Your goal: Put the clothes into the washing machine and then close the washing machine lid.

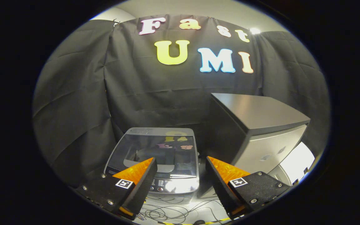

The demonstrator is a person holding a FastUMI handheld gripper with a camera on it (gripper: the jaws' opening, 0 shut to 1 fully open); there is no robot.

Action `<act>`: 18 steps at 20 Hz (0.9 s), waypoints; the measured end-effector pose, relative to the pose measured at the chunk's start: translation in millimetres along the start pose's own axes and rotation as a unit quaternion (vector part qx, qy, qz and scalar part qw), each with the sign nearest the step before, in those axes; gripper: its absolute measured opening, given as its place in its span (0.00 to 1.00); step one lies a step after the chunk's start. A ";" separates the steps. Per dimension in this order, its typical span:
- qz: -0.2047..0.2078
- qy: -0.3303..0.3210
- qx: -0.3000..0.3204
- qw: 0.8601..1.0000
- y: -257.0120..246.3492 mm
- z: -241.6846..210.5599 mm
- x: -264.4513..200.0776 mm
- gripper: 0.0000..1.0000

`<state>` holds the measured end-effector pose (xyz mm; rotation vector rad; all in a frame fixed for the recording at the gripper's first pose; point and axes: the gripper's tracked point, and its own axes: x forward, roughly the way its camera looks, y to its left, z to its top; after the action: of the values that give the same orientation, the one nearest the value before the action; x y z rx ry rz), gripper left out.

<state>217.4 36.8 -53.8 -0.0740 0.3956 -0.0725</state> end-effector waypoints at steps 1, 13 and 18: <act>0.000 -0.004 -0.005 1.000 -11.9 1.9 -11.6 0.96; 0.034 -0.074 -0.015 0.997 -114.2 21.7 -133.8 0.96; 0.056 -0.107 0.006 0.993 -117.0 28.4 -177.6 0.96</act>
<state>58.4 -62.8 50.2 -0.0463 0.1841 0.0430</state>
